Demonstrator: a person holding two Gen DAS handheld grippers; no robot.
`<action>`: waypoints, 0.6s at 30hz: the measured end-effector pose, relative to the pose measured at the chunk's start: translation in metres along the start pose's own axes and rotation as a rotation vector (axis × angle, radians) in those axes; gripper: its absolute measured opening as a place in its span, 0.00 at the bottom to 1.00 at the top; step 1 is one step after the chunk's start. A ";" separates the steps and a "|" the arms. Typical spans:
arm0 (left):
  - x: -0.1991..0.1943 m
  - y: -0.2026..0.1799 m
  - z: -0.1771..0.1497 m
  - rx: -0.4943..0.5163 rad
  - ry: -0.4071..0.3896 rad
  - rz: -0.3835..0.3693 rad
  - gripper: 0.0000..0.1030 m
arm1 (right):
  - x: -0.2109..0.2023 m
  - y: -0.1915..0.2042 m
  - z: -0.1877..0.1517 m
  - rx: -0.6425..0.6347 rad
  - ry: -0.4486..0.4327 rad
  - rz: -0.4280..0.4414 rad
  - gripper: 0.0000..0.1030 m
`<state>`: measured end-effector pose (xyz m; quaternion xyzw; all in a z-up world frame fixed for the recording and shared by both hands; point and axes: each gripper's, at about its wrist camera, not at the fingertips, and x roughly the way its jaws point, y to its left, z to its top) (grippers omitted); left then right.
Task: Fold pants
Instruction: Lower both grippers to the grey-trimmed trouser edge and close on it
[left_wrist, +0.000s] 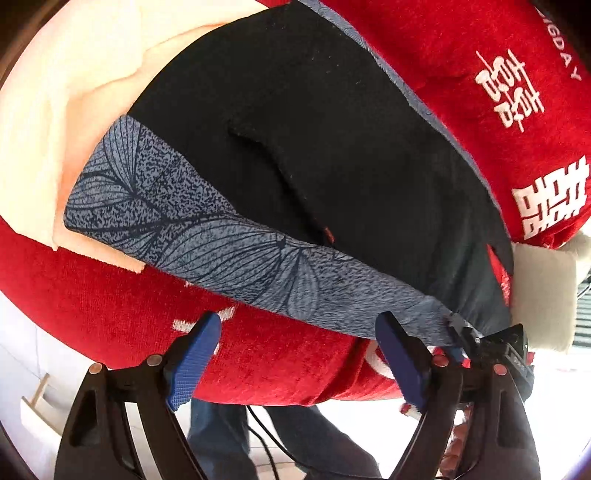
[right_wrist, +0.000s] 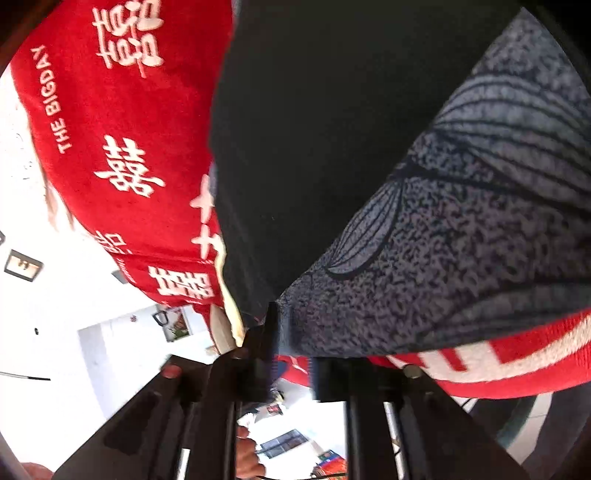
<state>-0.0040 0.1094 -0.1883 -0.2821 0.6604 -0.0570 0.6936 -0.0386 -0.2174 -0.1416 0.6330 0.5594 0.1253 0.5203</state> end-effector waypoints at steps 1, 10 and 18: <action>-0.002 0.001 0.001 -0.008 -0.003 -0.014 0.84 | -0.003 0.008 0.000 -0.016 -0.002 0.017 0.13; -0.007 0.011 0.034 -0.159 -0.082 -0.098 0.84 | -0.021 0.046 0.003 -0.099 -0.002 0.084 0.13; -0.014 0.004 0.040 -0.077 -0.113 -0.107 0.25 | -0.025 0.039 0.010 -0.113 -0.002 0.019 0.41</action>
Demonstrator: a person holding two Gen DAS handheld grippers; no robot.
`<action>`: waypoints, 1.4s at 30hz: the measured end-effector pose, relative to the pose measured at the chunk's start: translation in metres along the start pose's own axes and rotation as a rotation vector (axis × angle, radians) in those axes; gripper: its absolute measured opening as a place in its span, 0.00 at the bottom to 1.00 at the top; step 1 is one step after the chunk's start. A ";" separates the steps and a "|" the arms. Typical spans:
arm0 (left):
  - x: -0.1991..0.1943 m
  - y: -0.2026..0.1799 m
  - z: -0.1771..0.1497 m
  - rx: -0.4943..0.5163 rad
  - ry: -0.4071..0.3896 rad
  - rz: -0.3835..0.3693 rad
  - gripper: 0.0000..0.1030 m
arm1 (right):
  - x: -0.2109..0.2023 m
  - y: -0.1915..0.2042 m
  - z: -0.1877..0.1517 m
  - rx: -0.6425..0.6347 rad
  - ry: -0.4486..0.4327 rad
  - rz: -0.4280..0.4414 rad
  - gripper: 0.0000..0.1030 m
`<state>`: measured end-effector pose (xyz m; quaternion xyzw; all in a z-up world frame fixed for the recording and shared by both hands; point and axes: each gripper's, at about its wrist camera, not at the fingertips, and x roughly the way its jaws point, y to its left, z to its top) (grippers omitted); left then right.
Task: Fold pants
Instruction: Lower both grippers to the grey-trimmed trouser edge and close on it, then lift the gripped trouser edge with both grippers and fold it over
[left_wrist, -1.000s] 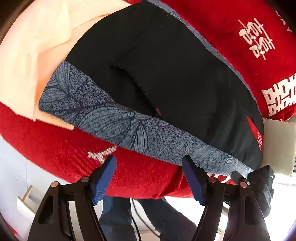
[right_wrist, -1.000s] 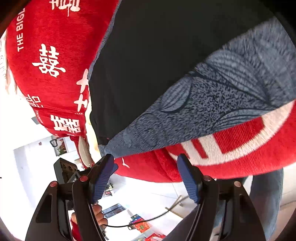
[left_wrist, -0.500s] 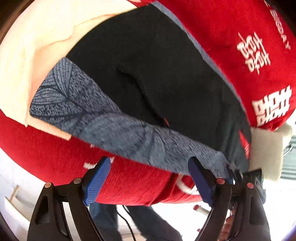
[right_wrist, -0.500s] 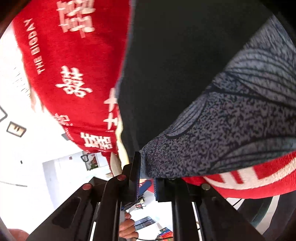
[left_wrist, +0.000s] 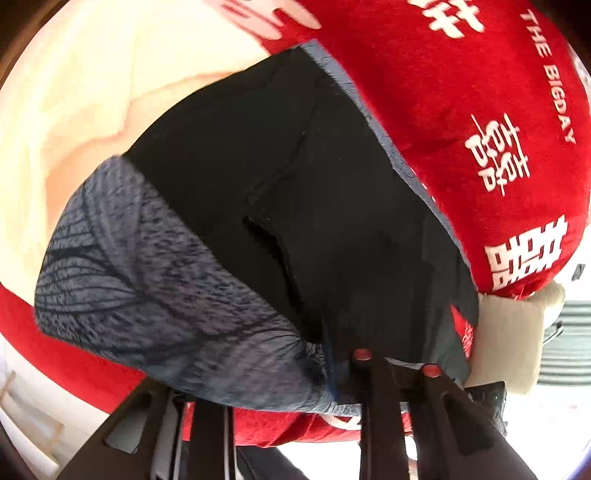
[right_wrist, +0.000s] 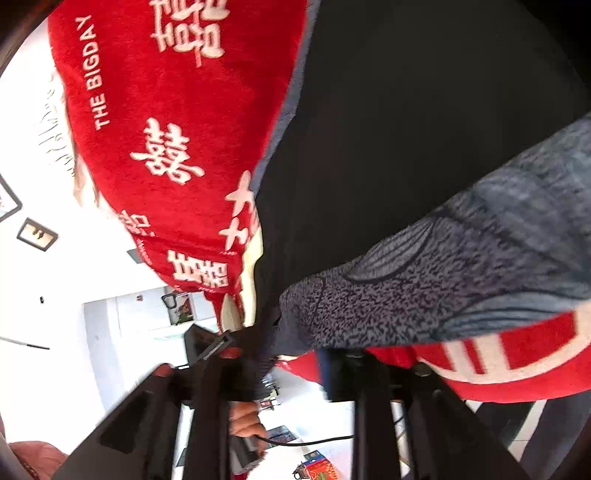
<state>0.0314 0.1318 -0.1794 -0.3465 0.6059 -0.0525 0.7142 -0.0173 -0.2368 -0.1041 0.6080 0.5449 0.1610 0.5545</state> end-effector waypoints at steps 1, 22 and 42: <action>-0.002 -0.001 0.001 0.009 0.003 -0.003 0.25 | -0.003 -0.004 0.000 0.011 -0.018 -0.007 0.47; -0.034 -0.080 0.051 0.108 -0.022 0.060 0.25 | -0.066 0.066 0.063 -0.107 -0.066 -0.115 0.03; 0.111 -0.125 0.216 0.117 -0.034 0.229 0.28 | 0.055 0.057 0.283 -0.201 0.187 -0.365 0.03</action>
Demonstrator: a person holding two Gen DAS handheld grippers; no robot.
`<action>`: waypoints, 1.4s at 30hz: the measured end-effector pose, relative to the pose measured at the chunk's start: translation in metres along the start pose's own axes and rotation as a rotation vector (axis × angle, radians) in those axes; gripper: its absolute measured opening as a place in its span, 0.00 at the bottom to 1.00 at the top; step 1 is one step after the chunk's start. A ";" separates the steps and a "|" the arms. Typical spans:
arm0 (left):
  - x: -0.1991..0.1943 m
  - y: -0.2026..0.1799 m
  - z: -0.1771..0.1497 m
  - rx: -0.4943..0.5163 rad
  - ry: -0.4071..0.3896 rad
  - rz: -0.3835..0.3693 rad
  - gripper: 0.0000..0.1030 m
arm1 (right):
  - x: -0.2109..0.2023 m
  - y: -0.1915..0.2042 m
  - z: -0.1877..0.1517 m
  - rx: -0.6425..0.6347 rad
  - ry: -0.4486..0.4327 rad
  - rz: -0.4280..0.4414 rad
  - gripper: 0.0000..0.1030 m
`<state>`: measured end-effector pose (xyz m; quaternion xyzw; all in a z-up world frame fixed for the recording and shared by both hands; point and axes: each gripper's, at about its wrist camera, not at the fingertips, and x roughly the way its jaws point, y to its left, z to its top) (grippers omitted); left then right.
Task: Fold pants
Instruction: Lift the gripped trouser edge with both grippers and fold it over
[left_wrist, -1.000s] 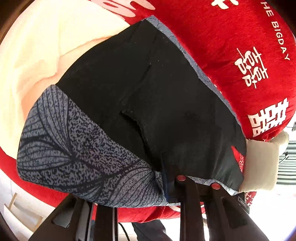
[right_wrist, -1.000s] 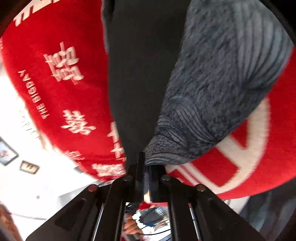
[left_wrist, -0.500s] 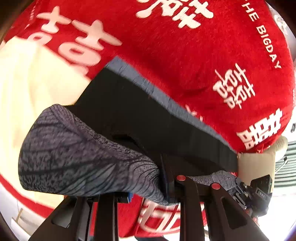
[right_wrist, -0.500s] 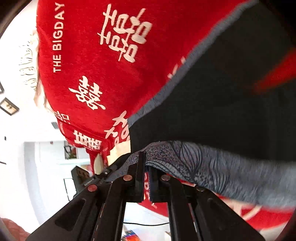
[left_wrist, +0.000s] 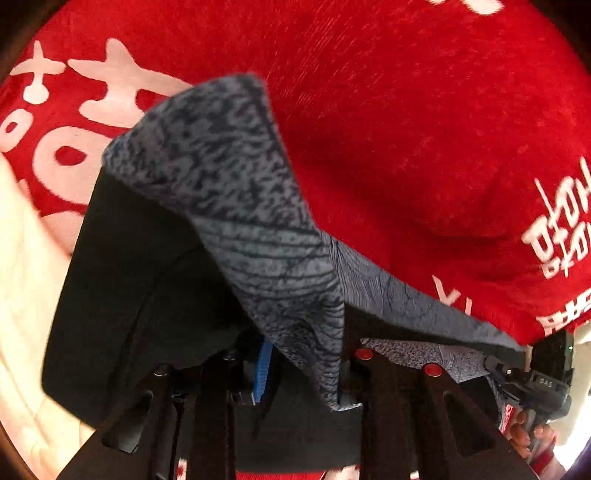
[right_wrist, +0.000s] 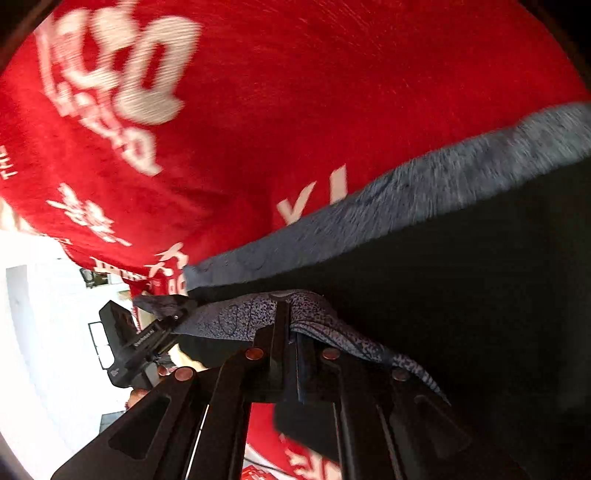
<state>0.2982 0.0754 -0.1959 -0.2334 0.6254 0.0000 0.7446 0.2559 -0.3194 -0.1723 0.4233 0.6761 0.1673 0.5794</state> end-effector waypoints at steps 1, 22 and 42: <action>0.002 0.000 0.003 -0.005 0.006 -0.006 0.29 | 0.004 -0.003 0.006 -0.001 0.004 -0.004 0.03; -0.025 -0.065 -0.011 0.305 -0.064 0.248 0.91 | 0.029 0.101 -0.012 -0.380 0.040 -0.266 0.30; -0.029 -0.138 -0.104 0.447 0.053 0.274 0.94 | -0.071 0.038 -0.080 -0.240 -0.124 -0.161 0.58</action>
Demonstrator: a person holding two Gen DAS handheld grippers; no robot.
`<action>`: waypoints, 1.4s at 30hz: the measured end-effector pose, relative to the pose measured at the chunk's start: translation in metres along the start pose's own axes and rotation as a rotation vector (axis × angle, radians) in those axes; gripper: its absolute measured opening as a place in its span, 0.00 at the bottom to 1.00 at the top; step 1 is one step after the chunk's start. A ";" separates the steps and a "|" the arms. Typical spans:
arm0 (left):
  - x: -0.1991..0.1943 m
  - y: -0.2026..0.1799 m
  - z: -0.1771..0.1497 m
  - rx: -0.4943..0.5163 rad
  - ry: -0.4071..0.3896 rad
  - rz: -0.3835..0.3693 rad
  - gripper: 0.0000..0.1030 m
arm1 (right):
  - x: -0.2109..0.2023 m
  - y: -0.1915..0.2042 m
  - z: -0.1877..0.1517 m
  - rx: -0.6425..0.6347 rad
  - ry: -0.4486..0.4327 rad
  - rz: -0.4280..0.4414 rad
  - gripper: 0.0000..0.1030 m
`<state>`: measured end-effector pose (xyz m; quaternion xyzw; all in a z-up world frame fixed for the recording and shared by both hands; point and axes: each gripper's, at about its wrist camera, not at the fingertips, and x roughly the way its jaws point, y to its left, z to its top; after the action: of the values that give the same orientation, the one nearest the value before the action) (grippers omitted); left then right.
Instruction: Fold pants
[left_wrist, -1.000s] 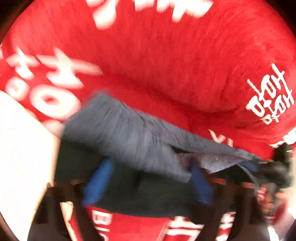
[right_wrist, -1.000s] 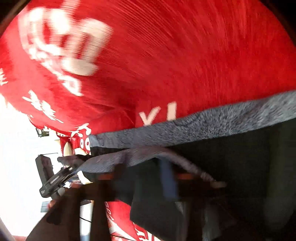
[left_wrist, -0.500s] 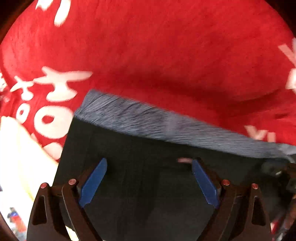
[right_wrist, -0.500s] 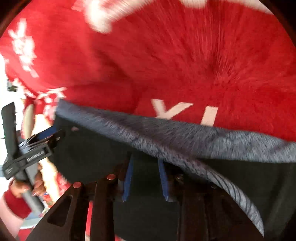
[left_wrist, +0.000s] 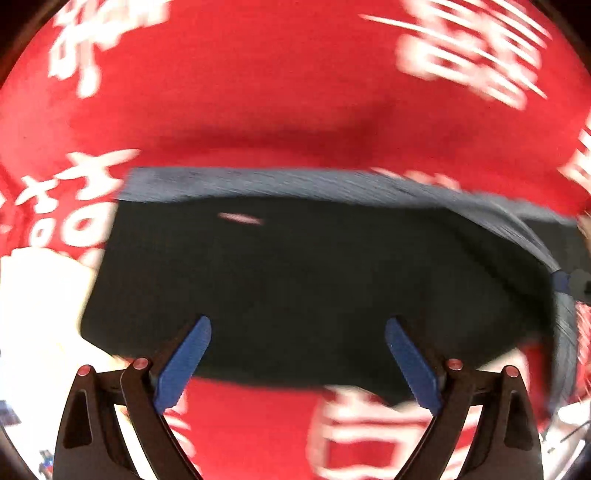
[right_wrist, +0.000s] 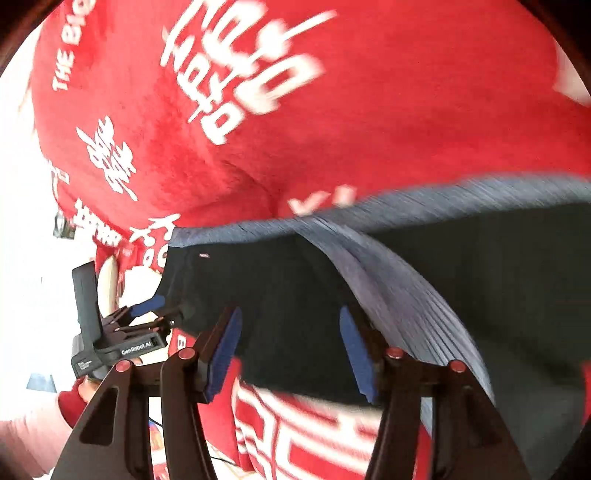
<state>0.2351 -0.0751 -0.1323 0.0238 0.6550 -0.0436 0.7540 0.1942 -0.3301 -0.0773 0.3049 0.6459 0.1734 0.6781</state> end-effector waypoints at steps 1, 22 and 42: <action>-0.003 -0.020 -0.006 0.028 0.005 -0.030 0.94 | -0.009 -0.009 -0.007 0.018 -0.009 -0.019 0.58; -0.004 -0.204 -0.086 0.377 0.077 -0.270 0.94 | -0.144 -0.157 -0.264 0.539 -0.233 -0.308 0.58; 0.001 -0.198 -0.096 0.319 0.075 -0.280 0.94 | -0.159 -0.162 -0.247 0.519 -0.315 -0.089 0.05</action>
<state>0.1218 -0.2635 -0.1426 0.0533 0.6642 -0.2503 0.7023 -0.0908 -0.5055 -0.0525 0.4623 0.5683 -0.0766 0.6764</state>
